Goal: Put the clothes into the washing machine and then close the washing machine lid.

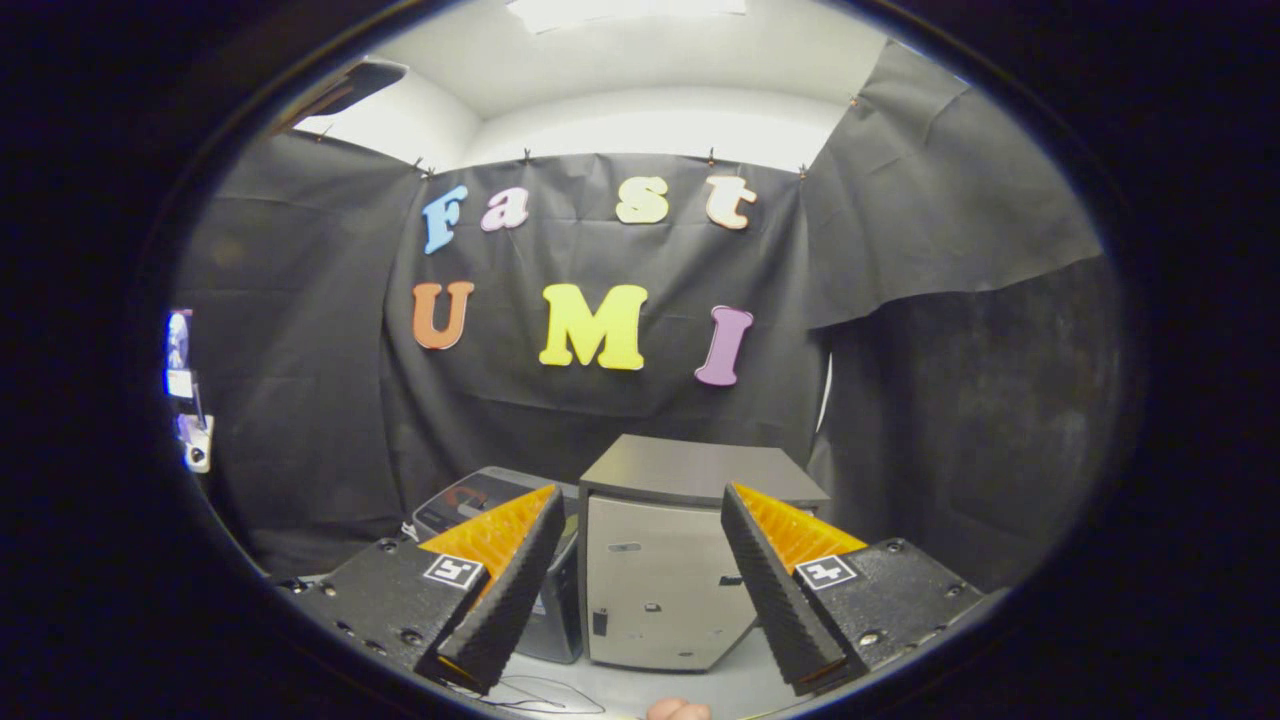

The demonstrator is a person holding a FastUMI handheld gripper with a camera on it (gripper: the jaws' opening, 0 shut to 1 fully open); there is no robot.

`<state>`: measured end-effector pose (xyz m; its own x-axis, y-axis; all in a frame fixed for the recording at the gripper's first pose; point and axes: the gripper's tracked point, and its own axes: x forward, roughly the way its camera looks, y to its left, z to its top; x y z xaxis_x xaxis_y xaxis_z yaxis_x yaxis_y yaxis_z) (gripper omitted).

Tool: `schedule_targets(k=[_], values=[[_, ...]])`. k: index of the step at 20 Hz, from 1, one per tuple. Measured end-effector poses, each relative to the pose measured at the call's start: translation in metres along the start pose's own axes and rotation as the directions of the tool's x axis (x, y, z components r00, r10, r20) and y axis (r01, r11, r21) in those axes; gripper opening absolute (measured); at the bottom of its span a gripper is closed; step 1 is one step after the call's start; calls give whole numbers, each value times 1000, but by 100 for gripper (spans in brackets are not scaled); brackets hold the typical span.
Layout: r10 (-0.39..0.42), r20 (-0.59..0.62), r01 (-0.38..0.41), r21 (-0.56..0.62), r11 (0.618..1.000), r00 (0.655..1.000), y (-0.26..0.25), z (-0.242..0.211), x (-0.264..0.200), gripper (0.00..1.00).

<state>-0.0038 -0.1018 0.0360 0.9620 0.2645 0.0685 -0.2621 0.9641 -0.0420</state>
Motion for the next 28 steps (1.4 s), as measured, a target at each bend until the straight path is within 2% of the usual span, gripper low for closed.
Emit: schedule_targets(k=[28], values=[[-63,6,62,37,997,998,-25,3,21,98]])
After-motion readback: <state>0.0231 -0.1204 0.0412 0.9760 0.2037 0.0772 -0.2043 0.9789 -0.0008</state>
